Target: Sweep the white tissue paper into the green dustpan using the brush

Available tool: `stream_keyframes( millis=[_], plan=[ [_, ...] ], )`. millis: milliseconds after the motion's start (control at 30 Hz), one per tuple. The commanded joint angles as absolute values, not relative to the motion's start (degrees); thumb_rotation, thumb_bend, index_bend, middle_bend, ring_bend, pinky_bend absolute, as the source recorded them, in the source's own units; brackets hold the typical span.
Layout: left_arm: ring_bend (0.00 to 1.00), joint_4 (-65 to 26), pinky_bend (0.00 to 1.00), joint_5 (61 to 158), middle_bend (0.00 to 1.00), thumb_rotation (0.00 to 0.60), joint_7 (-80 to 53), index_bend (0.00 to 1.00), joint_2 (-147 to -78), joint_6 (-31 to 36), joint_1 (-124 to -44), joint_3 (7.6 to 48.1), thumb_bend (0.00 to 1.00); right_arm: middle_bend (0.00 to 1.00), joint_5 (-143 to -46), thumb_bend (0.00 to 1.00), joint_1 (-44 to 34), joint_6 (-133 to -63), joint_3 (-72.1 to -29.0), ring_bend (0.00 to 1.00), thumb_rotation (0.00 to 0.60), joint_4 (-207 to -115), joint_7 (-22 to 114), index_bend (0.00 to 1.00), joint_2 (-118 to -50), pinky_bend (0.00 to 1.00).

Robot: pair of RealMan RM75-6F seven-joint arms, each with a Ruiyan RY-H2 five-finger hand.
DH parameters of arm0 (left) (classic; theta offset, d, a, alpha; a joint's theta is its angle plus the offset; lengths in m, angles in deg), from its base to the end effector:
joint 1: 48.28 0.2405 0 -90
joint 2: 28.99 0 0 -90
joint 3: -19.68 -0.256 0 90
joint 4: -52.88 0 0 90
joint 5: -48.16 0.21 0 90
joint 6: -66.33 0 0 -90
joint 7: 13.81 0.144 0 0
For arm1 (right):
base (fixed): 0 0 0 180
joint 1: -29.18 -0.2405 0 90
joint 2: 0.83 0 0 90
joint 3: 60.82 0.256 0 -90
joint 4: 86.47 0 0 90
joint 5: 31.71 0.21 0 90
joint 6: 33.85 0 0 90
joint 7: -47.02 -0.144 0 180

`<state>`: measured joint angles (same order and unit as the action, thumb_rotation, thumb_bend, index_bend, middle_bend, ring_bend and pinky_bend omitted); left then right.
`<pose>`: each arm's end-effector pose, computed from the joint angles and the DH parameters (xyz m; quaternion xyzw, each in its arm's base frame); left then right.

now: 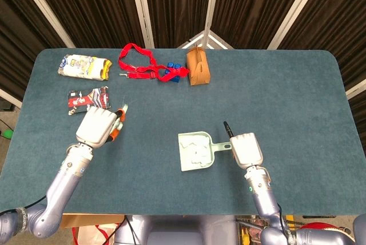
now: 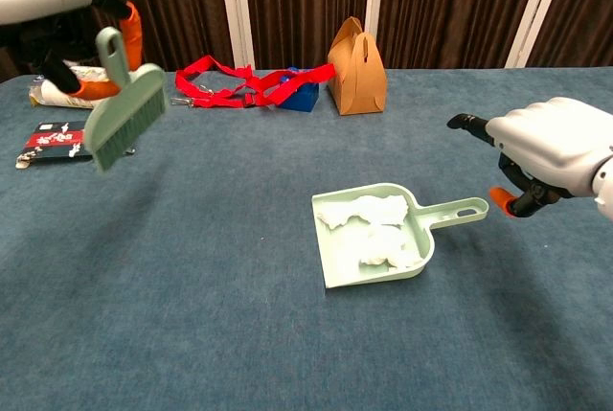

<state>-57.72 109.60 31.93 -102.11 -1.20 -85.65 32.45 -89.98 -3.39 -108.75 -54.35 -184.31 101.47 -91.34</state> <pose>-0.1185 0.3091 0.0774 -0.7415 -0.2517 -0.3515 0.5131 -0.1678 -0.2807 -0.0023 0.7332 -0.2844 0.2625 0.5592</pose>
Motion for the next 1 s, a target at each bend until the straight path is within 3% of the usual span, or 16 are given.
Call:
stream_keyframes(
  millis=[33, 133, 167, 233, 267, 333, 400, 467, 567, 633, 867, 967, 1000],
  plan=[
    [1.0, -58.91, 1.0, 102.83, 1.0, 0.6, 36.89, 0.79, -99.82, -1.6, -87.3, 30.73, 0.65, 0.79, -89.84, 0.48, -3.32, -108.71, -54.36, 0.74, 0.6, -184.52, 101.31, 0.0, -91.02, 0.8],
    [0.98, -57.72, 1.0, 101.84, 0.96, 0.6, 41.92, 0.69, -98.83, -2.11, -88.36, 29.26, 0.59, 0.79, -89.83, 0.48, -3.22, -108.75, -54.51, 0.74, 0.6, -184.63, 101.11, 0.0, -90.91, 0.8],
    [0.95, -57.28, 1.0, 101.57, 0.89, 0.6, 44.41, 0.58, -98.76, -2.85, -88.67, 28.58, 0.51, 0.79, -90.0, 0.48, -3.17, -108.85, -54.68, 0.73, 0.6, -184.53, 101.18, 0.0, -90.94, 0.8],
    [0.82, -57.03, 0.96, 100.65, 0.65, 0.6, 48.31, 0.33, -99.24, -4.74, -89.07, 27.76, 0.28, 0.79, -90.29, 0.48, -3.02, -109.01, -54.95, 0.73, 0.6, -184.33, 101.0, 0.0, -91.04, 0.8],
    [0.76, -57.13, 0.93, 100.13, 0.56, 0.6, 49.16, 0.26, -99.62, -5.55, -89.12, 27.65, 0.2, 0.79, -90.29, 0.48, -2.95, -109.03, -54.99, 0.73, 0.6, -184.27, 100.87, 0.0, -91.08, 0.8],
    [0.58, -57.56, 0.8, 99.0, 0.32, 0.6, 49.39, 0.1, -100.28, -6.95, -89.03, 27.94, 0.05, 0.79, -90.29, 0.48, -2.97, -108.98, -54.97, 0.73, 0.6, -184.15, 100.82, 0.0, -91.1, 0.8],
    [0.4, -57.98, 0.65, 98.97, 0.14, 0.6, 48.11, 0.01, -100.76, -8.14, -88.88, 28.53, 0.0, 0.79, -90.26, 0.48, -2.93, -108.99, -55.03, 0.73, 0.6, -184.06, 100.81, 0.0, -91.06, 0.8],
    [0.26, -58.51, 0.51, 99.42, 0.04, 0.6, 46.06, 0.0, -100.76, -8.42, -88.73, 29.08, 0.0, 0.79, -90.22, 0.48, -2.94, -109.01, -54.93, 0.73, 0.6, -184.09, 100.79, 0.0, -90.95, 0.8],
    [0.03, -59.26, 0.28, 99.97, 0.0, 0.6, 43.58, 0.0, -100.13, -8.24, -88.67, 29.55, 0.0, 0.79, -90.27, 0.48, -3.01, -109.06, -54.79, 0.73, 0.6, -184.24, 100.86, 0.0, -90.74, 0.8],
    [0.0, -59.3, 0.15, 101.0, 0.0, 0.6, 42.15, 0.0, -99.91, -8.27, -88.64, 29.61, 0.0, 0.78, -90.27, 0.48, -3.02, -109.18, -54.76, 0.73, 0.6, -184.39, 101.04, 0.0, -90.62, 0.8],
    [0.0, -61.49, 0.11, 103.43, 0.0, 0.6, 35.28, 0.0, -98.94, -9.03, -86.69, 29.35, 0.0, 0.74, -90.64, 0.48, -2.69, -109.45, -54.75, 0.69, 0.6, -185.23, 100.32, 0.0, -89.44, 0.78],
    [0.0, -63.98, 0.11, 104.89, 0.0, 0.6, 32.64, 0.0, -97.1, -9.41, -84.89, 27.91, 0.0, 0.62, -91.37, 0.48, -2.11, -109.7, -55.01, 0.57, 0.6, -186.03, 98.98, 0.0, -88.17, 0.64],
    [0.0, -64.75, 0.11, 105.83, 0.0, 0.6, 31.65, 0.0, -96.4, -9.68, -84.07, 27.17, 0.0, 0.54, -91.66, 0.48, -1.82, -109.77, -55.14, 0.47, 0.6, -186.35, 98.26, 0.0, -87.67, 0.53]
  ],
)
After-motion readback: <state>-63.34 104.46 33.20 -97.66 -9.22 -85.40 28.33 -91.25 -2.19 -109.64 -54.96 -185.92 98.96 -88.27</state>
